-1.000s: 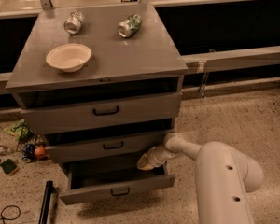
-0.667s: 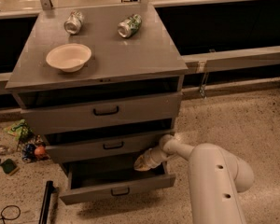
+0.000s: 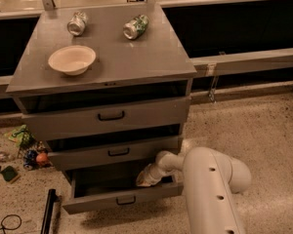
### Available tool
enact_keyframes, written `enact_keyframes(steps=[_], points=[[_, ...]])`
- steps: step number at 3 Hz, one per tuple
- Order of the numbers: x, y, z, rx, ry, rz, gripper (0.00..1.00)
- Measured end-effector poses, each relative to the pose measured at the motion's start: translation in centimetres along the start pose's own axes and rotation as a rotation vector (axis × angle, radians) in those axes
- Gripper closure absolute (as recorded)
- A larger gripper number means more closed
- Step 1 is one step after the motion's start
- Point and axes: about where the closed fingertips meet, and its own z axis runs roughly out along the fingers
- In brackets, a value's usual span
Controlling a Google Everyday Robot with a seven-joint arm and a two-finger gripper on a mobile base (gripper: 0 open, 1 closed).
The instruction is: Open bottom drawer
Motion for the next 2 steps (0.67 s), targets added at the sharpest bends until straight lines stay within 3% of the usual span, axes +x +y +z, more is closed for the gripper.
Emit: enact_keyframes(steps=[2], points=[[0.12, 0.89, 1.33, -0.004, 0.029, 0.023, 1.00]])
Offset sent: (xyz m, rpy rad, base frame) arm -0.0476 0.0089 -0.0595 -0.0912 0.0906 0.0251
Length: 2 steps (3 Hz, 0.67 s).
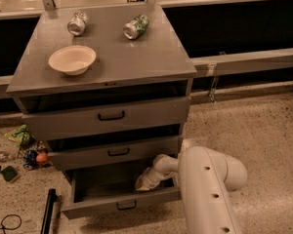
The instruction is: Open bottom drawer
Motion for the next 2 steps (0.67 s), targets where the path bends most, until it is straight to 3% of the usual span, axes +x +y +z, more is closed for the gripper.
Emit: enact_keyframes(steps=[1, 2], points=[[0.83, 3.17, 0.89, -0.075, 0.022, -0.008, 1.00], [0.62, 3.11, 0.53, -0.075, 0.022, -0.009, 1.00]])
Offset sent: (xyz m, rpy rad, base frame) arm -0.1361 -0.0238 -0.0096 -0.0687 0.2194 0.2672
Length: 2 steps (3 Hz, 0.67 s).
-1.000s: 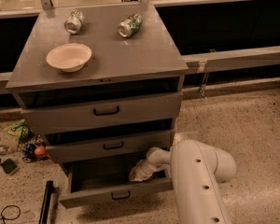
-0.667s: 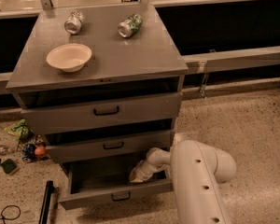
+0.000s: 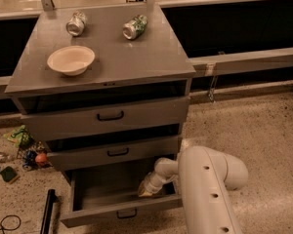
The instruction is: Open bottom drawer
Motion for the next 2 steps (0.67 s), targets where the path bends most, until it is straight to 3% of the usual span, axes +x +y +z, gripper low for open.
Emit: enact_keyframes(steps=[1, 2], points=[[-0.1, 3.8, -0.2, -0.083, 0.007, -0.024, 1.00], [-0.2, 5.0, -0.4, -0.112, 0.010, -0.030, 1.00]])
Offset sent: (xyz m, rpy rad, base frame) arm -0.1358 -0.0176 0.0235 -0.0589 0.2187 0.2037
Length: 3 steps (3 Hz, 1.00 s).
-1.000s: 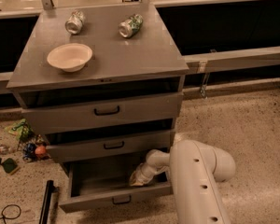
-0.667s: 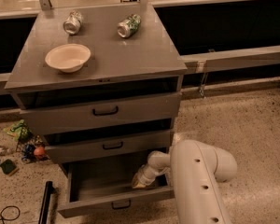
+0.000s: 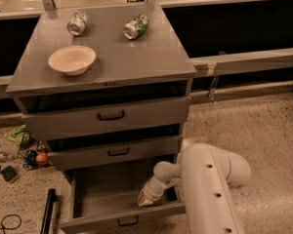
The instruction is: Open bottom drawer
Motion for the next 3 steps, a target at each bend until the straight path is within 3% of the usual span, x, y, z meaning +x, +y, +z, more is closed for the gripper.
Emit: enact_keyframes(steps=[1, 3], points=[[-1.7, 1.3, -2.2, 0.025, -0.045, 0.005, 1.00], [-3.5, -1.2, -9.3, 0.306, -0.284, 0.087, 1.00]])
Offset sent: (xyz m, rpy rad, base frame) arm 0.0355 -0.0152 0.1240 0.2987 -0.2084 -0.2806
